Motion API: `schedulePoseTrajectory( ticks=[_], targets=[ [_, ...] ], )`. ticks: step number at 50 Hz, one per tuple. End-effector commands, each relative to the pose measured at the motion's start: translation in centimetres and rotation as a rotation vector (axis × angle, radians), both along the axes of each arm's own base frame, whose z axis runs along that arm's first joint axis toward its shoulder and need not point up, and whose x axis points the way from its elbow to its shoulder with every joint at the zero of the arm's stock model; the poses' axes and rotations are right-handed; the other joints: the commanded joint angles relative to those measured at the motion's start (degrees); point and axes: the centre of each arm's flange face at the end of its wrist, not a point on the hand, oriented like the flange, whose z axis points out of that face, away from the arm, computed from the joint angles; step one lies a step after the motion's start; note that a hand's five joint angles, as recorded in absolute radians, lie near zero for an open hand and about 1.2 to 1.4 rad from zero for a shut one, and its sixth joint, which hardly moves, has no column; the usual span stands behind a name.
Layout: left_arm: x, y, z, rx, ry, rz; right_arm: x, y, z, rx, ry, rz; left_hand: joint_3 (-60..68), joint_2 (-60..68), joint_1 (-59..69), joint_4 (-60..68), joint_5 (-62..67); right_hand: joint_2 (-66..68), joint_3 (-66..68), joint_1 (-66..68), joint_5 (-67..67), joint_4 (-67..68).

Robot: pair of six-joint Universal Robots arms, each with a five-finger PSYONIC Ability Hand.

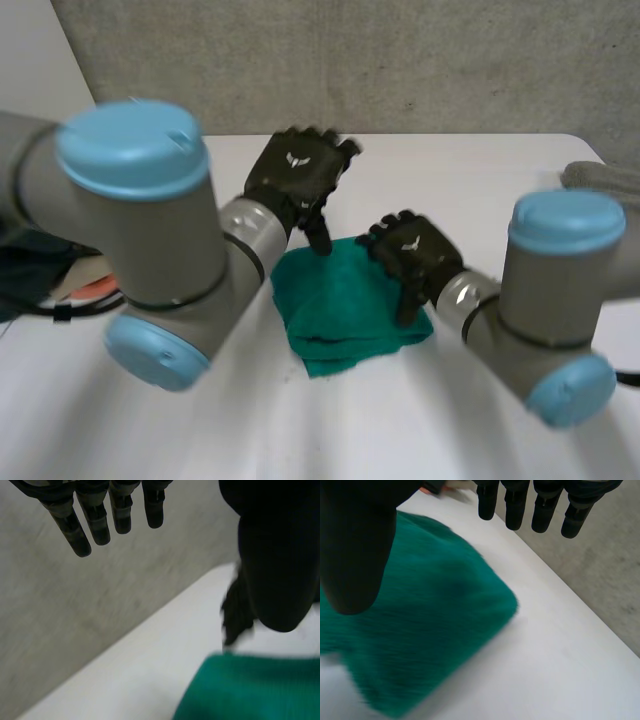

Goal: Fold the laundry.

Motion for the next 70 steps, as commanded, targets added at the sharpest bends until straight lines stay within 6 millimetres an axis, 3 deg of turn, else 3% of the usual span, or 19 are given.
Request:
schedulePoseTrajectory(
  ticks=[1, 6, 17, 29, 33, 37, 38, 40, 47, 48, 52, 53, 60, 61, 68, 70],
  targets=[
    [-0.9, 0.9, 1.8, -0.006, 0.031, -0.322, -0.2, 4.4, -3.4, 0.022, 0.010, 0.067, -1.23, -0.97, -0.25, 0.23, -1.75, -2.25, -1.88, -2.81, -2.55, -1.99],
    [-1.1, 1.0, 1.9, 0.013, 0.028, -0.397, 0.6, 4.4, -4.4, -0.032, -0.021, 0.080, -1.23, -0.97, -0.25, 0.23, -1.75, -2.25, -1.88, -2.81, -2.55, -1.99],
    [-1.2, 0.7, 0.5, 0.046, 0.011, -0.388, 2.1, 2.0, -6.6, -0.140, -0.003, 0.094, -1.23, -0.97, -0.25, 0.23, -1.75, -1.52, -1.15, -2.08, -1.81, -1.26],
    [-1.2, 0.6, 0.5, 0.043, 0.013, -0.385, 3.2, 0.5, -6.5, -0.186, -0.011, 0.099, -1.06, -0.80, -0.08, 0.40, -1.58, 27.41, 27.78, 26.85, 27.12, 27.68],
    [-1.2, 0.6, 0.7, 0.039, 0.015, -0.385, 3.7, -0.2, -6.1, -0.207, -0.026, 0.099, -1.06, -0.80, -0.08, 0.40, -1.58, 46.41, 46.79, 45.86, 46.12, 46.68],
    [-1.1, 0.6, 0.7, 0.038, 0.015, -0.384, 4.2, -0.8, -5.4, -0.230, -0.045, 0.101, -0.89, -0.63, 0.09, 0.57, -1.41, 42.27, 42.64, 41.71, 41.98, 42.53],
    [-1.1, 0.5, 0.7, 0.038, 0.015, -0.382, 4.3, -1.1, -5.3, -0.233, -0.047, 0.093, -0.89, -0.63, 0.09, 0.57, -1.41, 31.91, 32.28, 31.35, 31.62, 32.18],
    [-0.9, 0.3, 0.7, 0.041, 0.014, -0.376, 4.4, -1.3, -5.4, -0.227, -0.048, 0.091, -0.89, -0.63, 0.09, 0.57, -1.41, 24.77, 25.14, 24.21, 24.48, 25.04],
    [-0.9, 0.1, 0.4, 0.048, 0.011, -0.373, 4.7, -1.8, -6.3, -0.220, -0.042, 0.093, -0.89, -0.63, 0.09, 0.57, -1.41, 21.03, 21.40, 20.47, 20.74, 21.30],
    [-0.9, 0.1, 0.3, 0.050, 0.010, -0.373, 4.7, -1.9, -6.3, -0.220, -0.042, 0.092, -0.89, -0.63, 0.09, 0.57, -1.41, 22.21, 22.58, 21.65, 21.92, 22.47],
    [-0.9, 0.1, 0.3, 0.052, 0.009, -0.371, 4.8, -2.1, -6.1, -0.229, -0.050, 0.091, -0.89, -0.63, 0.09, 0.57, -1.41, 54.60, 54.97, 54.04, 54.31, 54.87],
    [-0.9, 0.1, 0.2, 0.053, 0.008, -0.373, 4.7, -2.5, -5.8, -0.236, -0.055, 0.081, -0.89, -0.63, 0.09, 0.57, -1.41, 67.61, 67.98, 67.06, 67.32, 67.88],
    [-0.5, -0.3, 1.1, 0.029, 0.020, -0.357, 4.0, -5.2, -2.9, -0.313, -0.101, 0.029, -0.89, -0.63, 0.09, 0.57, -1.41, 67.75, 68.12, 67.19, 67.45, 68.01],
    [-0.4, -0.5, 1.2, 0.026, 0.021, -0.350, 3.6, -6.2, -1.4, -0.349, -0.122, 0.005, -0.89, -0.63, 0.09, 0.57, -1.41, 67.75, 68.12, 67.19, 67.45, 68.01],
    [0.6, -1.4, 3.4, -0.032, 0.050, -0.276, 0.5, -11.4, 3.4, -0.483, -0.167, -0.105, -1.06, -0.80, -0.08, 0.40, -1.58, 67.75, 68.12, 67.19, 67.45, 68.01],
    [0.8, -1.6, 4.3, -0.058, 0.063, -0.263, -1.4, -13.8, 5.4, -0.546, -0.192, -0.153, -1.23, -0.97, -0.25, 0.24, -1.74, 67.75, 68.12, 67.19, 67.45, 68.01]
  ],
)
